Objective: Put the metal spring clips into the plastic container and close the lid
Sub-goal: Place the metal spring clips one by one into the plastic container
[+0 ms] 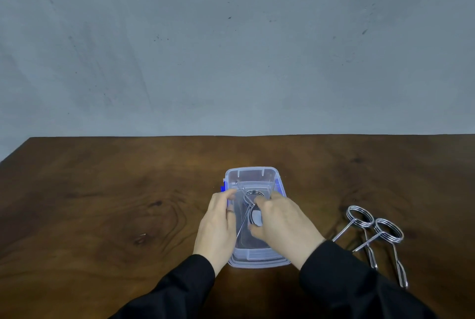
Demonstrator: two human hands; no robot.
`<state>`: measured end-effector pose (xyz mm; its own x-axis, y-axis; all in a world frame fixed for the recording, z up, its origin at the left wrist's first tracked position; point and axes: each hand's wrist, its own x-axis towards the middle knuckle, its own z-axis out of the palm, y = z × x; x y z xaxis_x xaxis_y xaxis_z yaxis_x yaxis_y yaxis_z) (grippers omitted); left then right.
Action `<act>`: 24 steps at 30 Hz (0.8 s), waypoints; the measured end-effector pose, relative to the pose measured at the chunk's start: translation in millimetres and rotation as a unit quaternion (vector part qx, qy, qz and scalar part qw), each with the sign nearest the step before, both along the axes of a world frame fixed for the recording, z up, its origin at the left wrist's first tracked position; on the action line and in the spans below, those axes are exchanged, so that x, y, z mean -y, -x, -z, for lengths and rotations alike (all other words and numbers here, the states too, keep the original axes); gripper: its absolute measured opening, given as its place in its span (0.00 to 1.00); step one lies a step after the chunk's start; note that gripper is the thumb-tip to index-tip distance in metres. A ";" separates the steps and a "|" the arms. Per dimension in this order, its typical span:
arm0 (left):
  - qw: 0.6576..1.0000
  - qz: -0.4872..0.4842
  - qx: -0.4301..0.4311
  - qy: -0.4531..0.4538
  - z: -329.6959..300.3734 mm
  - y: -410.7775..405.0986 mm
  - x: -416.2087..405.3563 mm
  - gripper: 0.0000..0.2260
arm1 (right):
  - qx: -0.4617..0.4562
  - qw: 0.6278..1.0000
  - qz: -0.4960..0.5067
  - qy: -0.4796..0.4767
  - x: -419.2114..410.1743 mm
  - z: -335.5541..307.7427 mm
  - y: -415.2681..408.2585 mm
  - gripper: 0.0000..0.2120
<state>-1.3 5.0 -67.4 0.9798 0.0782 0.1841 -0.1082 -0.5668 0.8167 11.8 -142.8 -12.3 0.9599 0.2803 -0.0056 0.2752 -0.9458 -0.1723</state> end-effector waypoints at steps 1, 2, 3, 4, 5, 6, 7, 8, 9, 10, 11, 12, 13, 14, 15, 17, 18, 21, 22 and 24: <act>1.000 0.000 0.008 -0.009 -0.5 -0.1 0.4 0.13 | -0.016 1.000 -0.004 0.006 -0.6 3.4 -0.6 0.23; 1.000 0.002 0.016 -0.020 -0.3 -0.6 0.6 0.12 | -0.031 0.999 -0.006 0.007 -1.6 7.1 -2.3 0.23; 0.999 0.003 0.023 -0.031 0.2 -1.4 0.6 0.11 | -0.042 0.999 -0.005 0.004 -2.7 10.4 -4.2 0.22; 0.999 0.004 0.025 -0.040 0.8 -1.7 0.0 0.11 | -0.051 0.999 -0.002 0.001 -3.8 13.4 -5.9 0.22; 0.999 0.005 0.025 -0.045 1.5 -2.2 -0.3 0.11 | -0.059 0.998 0.000 -0.005 -4.6 16.2 -7.0 0.22; 0.998 0.006 0.025 -0.049 2.5 -2.7 -0.7 0.10 | -0.066 0.998 0.000 -0.010 -4.7 18.2 -7.2 0.22; 0.998 0.009 0.025 -0.052 3.3 -2.8 -0.9 0.10 | -0.068 0.998 -0.004 -0.014 -3.9 18.6 -5.9 0.22; 0.998 0.010 0.023 -0.056 3.8 -3.1 -0.8 0.10 | -0.061 0.998 -0.008 -0.018 -1.1 17.8 -3.8 0.22; 0.998 0.010 0.020 -0.059 3.8 -3.0 -0.6 0.10 | -0.032 0.999 -0.015 -0.031 3.7 16.0 -1.7 0.21; 0.998 0.009 0.017 -0.061 3.5 -2.8 -0.3 0.11 | 0.018 0.998 -0.021 -0.054 11.0 13.4 0.5 0.19; 0.998 0.007 0.015 -0.062 2.9 -2.4 0.0 0.11 | 0.074 0.994 -0.023 -0.082 20.2 10.7 1.7 0.16; 0.998 0.008 0.015 -0.063 2.3 -1.9 0.2 0.11 | 0.120 0.987 -0.009 -0.110 32.1 9.9 0.9 0.13; 0.998 0.010 0.017 -0.066 1.8 -1.4 1.2 0.11 | 0.147 0.980 0.020 -0.133 46.3 9.5 -0.8 0.11; 0.997 0.012 0.020 -0.070 1.5 -0.8 1.6 0.11 | 0.154 0.976 0.059 -0.143 62.2 10.7 -4.4 0.10; 0.997 0.014 0.021 -0.074 1.0 -0.9 2.1 0.11 | 0.150 0.973 0.105 -0.142 79.3 13.1 -8.9 0.10; 0.997 0.016 0.018 -0.079 0.4 -1.0 3.5 0.11 | 0.101 0.968 0.208 -0.093 115.2 20.5 -16.5 0.14; 0.996 0.017 0.018 -0.082 0.5 -1.6 4.0 0.10 | 0.060 0.964 0.253 -0.052 130.9 24.6 -19.0 0.17; 0.996 0.021 0.014 -0.086 0.5 -3.4 4.7 0.10 | -0.033 0.950 0.310 0.032 160.2 34.3 -19.7 0.21; 0.996 0.023 0.011 -0.085 0.5 -3.9 4.2 0.10 | -0.037 0.949 0.310 0.043 164.0 38.2 -19.7 0.19; 0.996 0.028 0.009 -0.087 0.7 -4.7 3.3 0.10 | -0.017 0.951 0.305 0.055 165.8 45.7 -21.2 0.13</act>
